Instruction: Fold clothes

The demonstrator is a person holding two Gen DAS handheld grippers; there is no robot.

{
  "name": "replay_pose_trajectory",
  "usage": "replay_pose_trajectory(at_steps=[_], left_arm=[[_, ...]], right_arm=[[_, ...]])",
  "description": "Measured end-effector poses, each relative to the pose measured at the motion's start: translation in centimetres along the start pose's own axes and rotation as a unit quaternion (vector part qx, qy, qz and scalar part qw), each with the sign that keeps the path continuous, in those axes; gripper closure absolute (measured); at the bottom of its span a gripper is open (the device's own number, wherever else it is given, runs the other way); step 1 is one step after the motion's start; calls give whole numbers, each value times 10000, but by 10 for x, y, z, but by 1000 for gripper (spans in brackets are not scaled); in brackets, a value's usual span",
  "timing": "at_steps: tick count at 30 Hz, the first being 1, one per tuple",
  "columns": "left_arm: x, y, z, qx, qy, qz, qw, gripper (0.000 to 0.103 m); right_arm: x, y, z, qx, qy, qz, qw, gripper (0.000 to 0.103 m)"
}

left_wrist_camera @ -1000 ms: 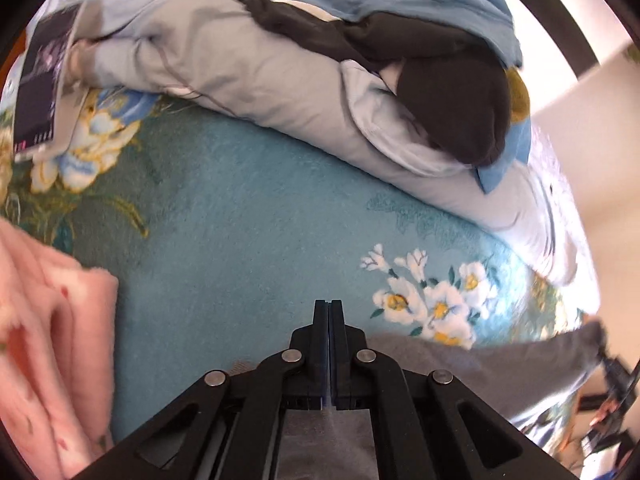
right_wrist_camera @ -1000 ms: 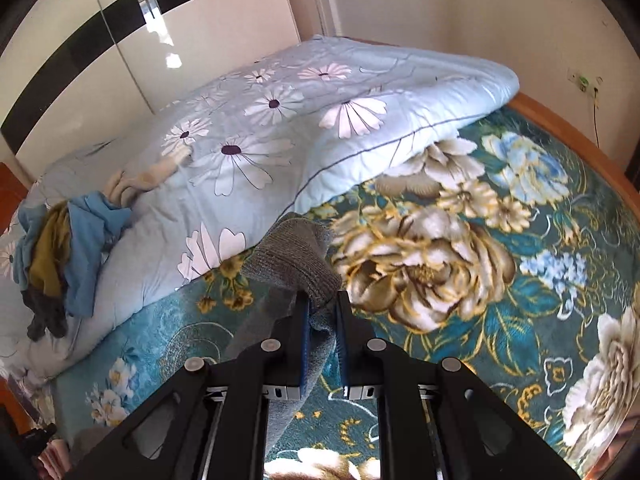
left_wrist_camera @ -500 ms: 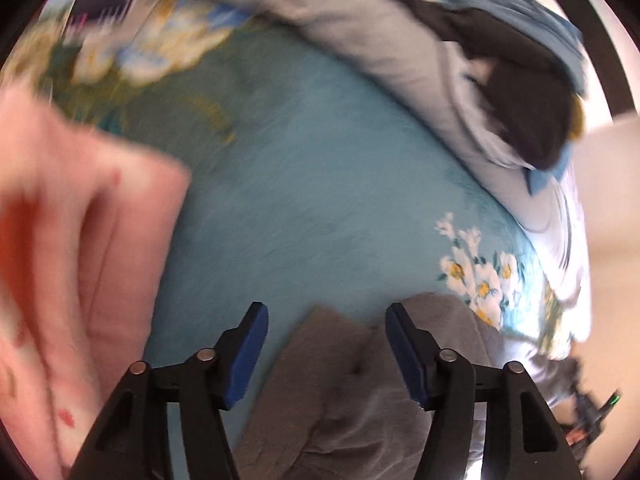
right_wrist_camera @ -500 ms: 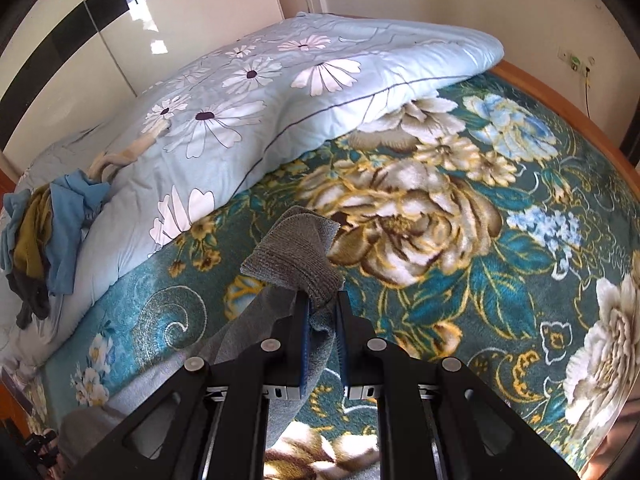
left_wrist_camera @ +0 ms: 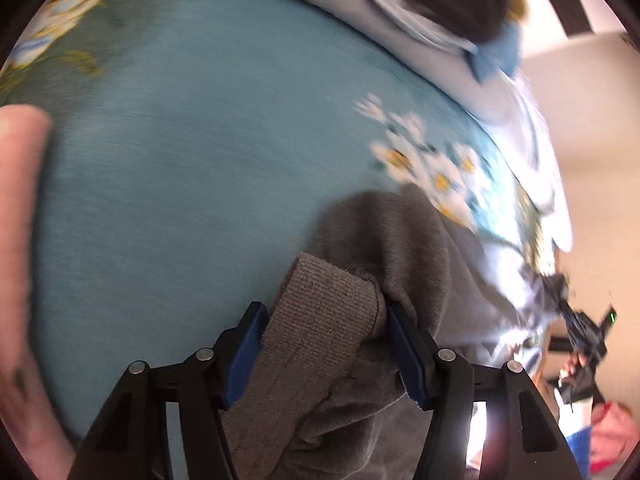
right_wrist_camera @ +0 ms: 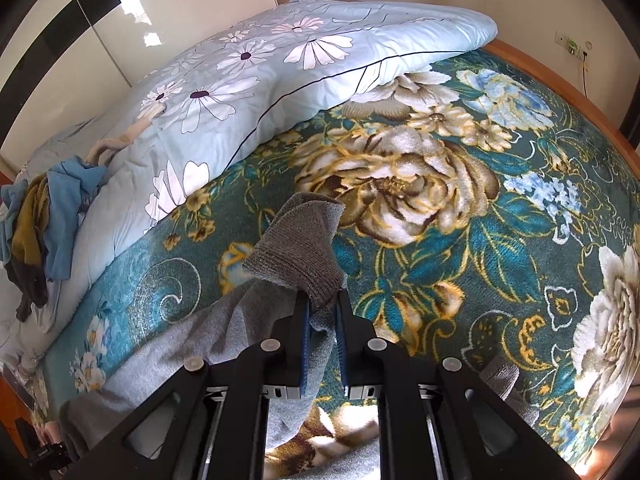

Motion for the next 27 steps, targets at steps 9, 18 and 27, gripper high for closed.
replay_pose_trajectory(at_steps=[9, 18, 27], left_arm=[[-6, -6, 29, 399, -411, 14, 9984, 59], [-41, 5, 28, 438, 582, 653, 9952, 70], [-102, 31, -16, -538, 1051, 1646, 9793, 73]], right_arm=[[9, -12, 6, 35, -43, -179, 9998, 90], [18, -21, 11, 135, -7, -285, 9995, 90], [-12, 6, -7, 87, 249, 203, 9994, 90]])
Point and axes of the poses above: each gripper's, at about its wrist camera, not at the fingertips, and x roughly the way its jaws point, z to its right, y to its top, the point moved 10 cm from there along x, roughly the way its jaws point, and after that the axes turned 14 degrees about -z, right-handed, at the moved point
